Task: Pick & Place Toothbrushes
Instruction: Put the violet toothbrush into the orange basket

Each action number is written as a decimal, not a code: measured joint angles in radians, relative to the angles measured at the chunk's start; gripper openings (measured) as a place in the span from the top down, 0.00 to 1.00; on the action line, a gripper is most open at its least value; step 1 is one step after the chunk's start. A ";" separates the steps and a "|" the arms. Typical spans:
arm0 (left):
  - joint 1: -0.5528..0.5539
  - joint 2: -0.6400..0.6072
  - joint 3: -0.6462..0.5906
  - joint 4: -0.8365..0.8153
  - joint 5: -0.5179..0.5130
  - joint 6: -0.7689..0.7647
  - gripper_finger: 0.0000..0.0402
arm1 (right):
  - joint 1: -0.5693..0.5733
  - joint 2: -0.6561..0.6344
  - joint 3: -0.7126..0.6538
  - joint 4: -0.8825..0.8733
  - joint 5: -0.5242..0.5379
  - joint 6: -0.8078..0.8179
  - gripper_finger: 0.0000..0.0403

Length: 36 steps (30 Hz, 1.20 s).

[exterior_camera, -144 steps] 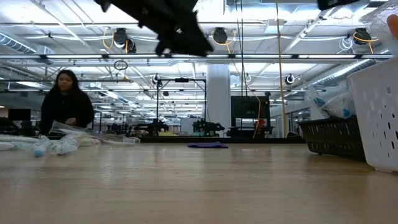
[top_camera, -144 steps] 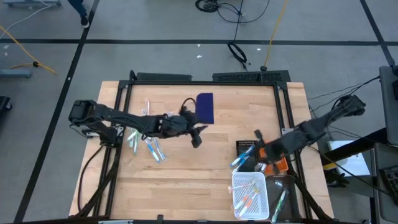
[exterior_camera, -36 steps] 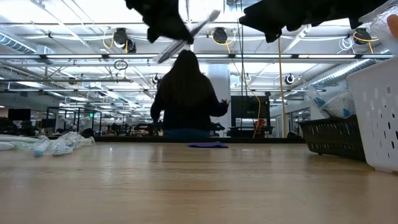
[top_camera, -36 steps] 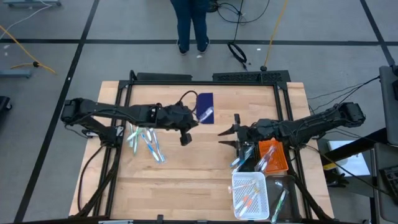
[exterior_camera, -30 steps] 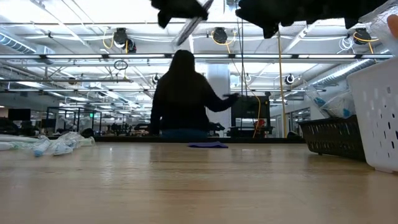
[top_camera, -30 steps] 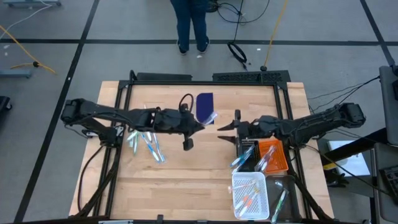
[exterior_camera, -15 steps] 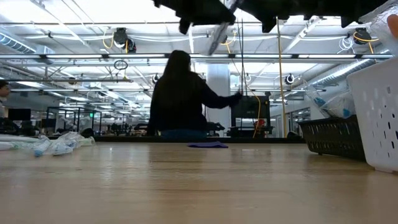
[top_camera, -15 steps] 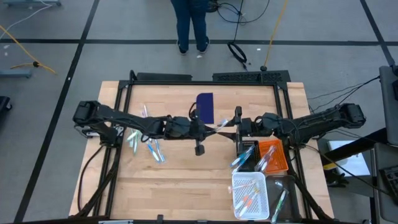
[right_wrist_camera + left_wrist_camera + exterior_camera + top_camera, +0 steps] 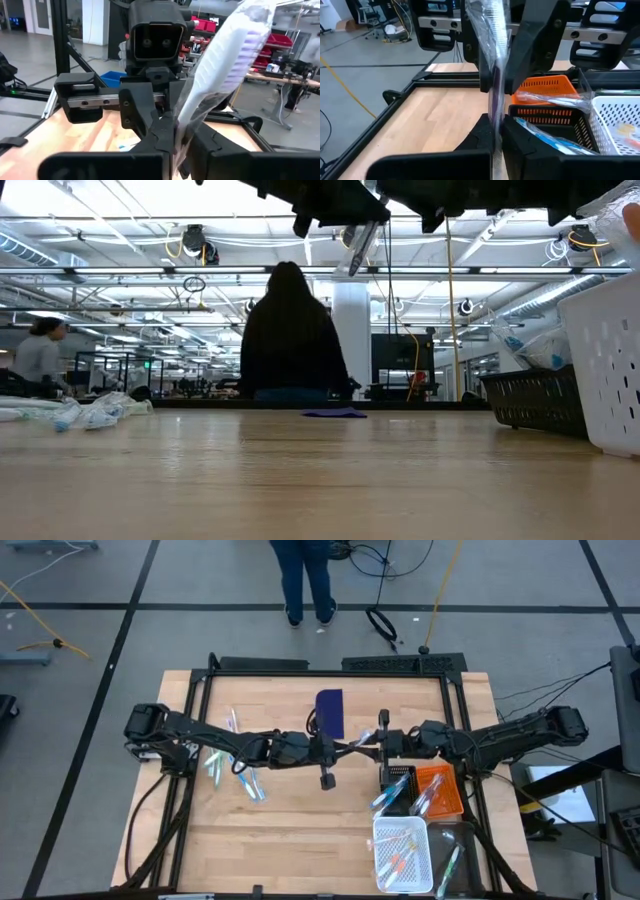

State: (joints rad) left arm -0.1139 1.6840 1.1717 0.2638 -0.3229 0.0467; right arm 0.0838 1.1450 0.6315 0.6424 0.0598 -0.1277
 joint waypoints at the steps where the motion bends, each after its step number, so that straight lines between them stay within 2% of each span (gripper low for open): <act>1: 0.000 0.000 0.000 0.000 0.000 0.000 0.97 | 0.001 0.000 0.000 -0.002 0.000 -0.005 0.96; 9: 0.002 0.000 0.000 -0.008 0.002 -0.007 0.79 | 0.002 0.000 0.000 -0.032 -0.008 -0.017 0.96; 14: 0.002 -0.001 0.000 -0.009 -0.002 0.027 0.73 | 0.003 -0.038 0.000 -0.088 -0.007 -0.023 0.96; 21: 0.003 -0.026 0.000 -0.055 -0.011 0.023 0.71 | 0.004 -0.179 0.000 -0.254 -0.010 -0.024 0.96; 30: 0.003 -0.031 0.001 -0.077 -0.006 0.009 0.71 | 0.005 -0.409 0.000 -0.570 -0.013 -0.038 0.96; 36: 0.005 -0.030 0.000 -0.086 -0.003 -0.007 0.71 | 0.054 -0.547 0.000 -0.727 -0.013 -0.016 0.96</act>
State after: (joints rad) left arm -0.1093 1.6539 1.1721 0.1776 -0.3264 0.0402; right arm 0.1382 0.5983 0.6315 -0.0845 0.0464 -0.1440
